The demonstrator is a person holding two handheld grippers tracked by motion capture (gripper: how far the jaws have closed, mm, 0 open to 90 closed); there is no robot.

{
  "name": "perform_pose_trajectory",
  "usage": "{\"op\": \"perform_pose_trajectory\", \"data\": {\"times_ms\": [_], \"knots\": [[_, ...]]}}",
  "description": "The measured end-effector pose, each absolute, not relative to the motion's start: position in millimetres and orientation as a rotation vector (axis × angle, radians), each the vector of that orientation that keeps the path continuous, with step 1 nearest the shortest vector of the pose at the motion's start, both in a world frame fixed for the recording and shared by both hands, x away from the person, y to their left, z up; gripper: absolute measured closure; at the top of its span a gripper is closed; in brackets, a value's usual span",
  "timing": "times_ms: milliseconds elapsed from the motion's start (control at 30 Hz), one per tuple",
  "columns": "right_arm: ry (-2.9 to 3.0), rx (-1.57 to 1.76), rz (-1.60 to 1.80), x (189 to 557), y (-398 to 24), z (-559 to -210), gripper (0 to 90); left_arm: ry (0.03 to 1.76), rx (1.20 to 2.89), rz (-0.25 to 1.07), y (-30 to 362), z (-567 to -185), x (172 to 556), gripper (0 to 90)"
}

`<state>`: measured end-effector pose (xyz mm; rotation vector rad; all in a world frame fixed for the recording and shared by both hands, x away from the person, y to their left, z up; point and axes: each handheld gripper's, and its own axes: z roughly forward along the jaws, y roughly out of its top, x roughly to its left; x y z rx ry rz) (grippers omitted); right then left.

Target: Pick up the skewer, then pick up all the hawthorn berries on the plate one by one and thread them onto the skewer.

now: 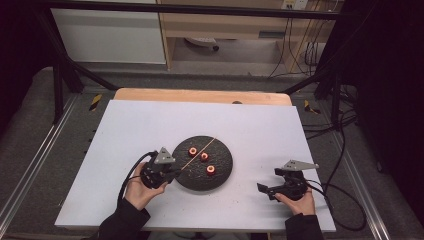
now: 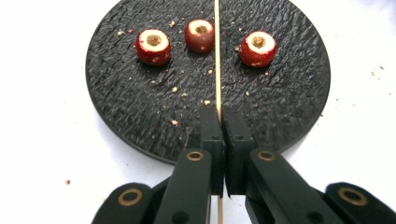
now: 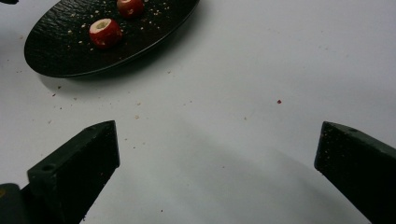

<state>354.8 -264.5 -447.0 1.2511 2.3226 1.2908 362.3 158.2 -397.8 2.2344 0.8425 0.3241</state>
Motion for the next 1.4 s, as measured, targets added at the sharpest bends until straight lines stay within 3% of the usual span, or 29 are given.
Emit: {"op": "perform_pose_trajectory", "data": {"times_ms": [633,1400], "knots": [[2.340,1.256,1.249,360.0,-238.4,-436.7,0.5,0.923,2.067,0.340,209.8,-421.1,337.0,88.1],[2.476,1.142,1.139,393.1,-149.8,-401.5,0.9,0.921,2.042,0.357,224.7,-428.9,327.4,88.1]]}}
